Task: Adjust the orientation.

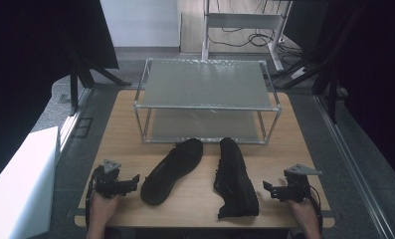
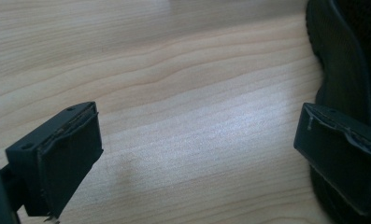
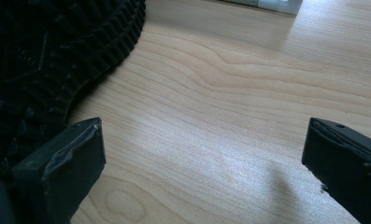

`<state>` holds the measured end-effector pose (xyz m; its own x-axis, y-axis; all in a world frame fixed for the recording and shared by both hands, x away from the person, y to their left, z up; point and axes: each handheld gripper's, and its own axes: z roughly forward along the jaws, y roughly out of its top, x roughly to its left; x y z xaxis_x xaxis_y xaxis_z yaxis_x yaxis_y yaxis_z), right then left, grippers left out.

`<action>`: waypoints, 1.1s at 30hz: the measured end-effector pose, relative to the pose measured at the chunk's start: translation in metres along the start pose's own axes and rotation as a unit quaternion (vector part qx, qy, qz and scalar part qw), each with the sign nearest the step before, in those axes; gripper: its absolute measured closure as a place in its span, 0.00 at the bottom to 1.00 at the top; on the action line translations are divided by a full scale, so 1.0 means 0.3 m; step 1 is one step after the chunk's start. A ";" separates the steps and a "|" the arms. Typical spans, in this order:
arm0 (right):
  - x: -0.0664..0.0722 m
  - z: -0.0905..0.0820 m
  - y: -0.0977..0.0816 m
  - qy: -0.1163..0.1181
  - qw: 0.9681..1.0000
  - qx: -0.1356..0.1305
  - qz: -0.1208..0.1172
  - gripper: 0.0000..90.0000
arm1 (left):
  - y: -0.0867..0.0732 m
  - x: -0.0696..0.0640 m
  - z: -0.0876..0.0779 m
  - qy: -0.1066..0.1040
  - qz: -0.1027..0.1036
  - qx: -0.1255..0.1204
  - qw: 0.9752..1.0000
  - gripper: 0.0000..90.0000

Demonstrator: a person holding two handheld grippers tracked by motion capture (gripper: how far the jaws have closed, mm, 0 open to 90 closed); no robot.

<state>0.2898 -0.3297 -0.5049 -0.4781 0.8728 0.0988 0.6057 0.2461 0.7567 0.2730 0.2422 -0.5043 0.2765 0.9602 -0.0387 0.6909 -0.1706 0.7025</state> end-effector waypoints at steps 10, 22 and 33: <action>0.002 0.002 0.000 0.000 1.000 0.000 0.001 0.00 | 0.000 -0.033 0.017 -0.012 0.023 0.013 1.000 0.00; 0.005 0.002 0.001 0.003 1.000 0.001 0.001 0.00 | -0.007 -0.069 0.004 -0.024 0.044 0.009 0.999 0.03; 0.006 -0.006 0.003 0.006 1.000 -0.005 0.003 0.00 | -0.012 -0.125 -0.005 -0.044 0.071 0.013 0.996 0.03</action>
<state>0.2885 -0.3286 -0.5028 -0.4821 0.8689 0.1122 0.6023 0.2356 0.7627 0.2591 0.2072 -0.5044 0.4302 0.9027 -0.0035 0.6575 -0.3106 0.6865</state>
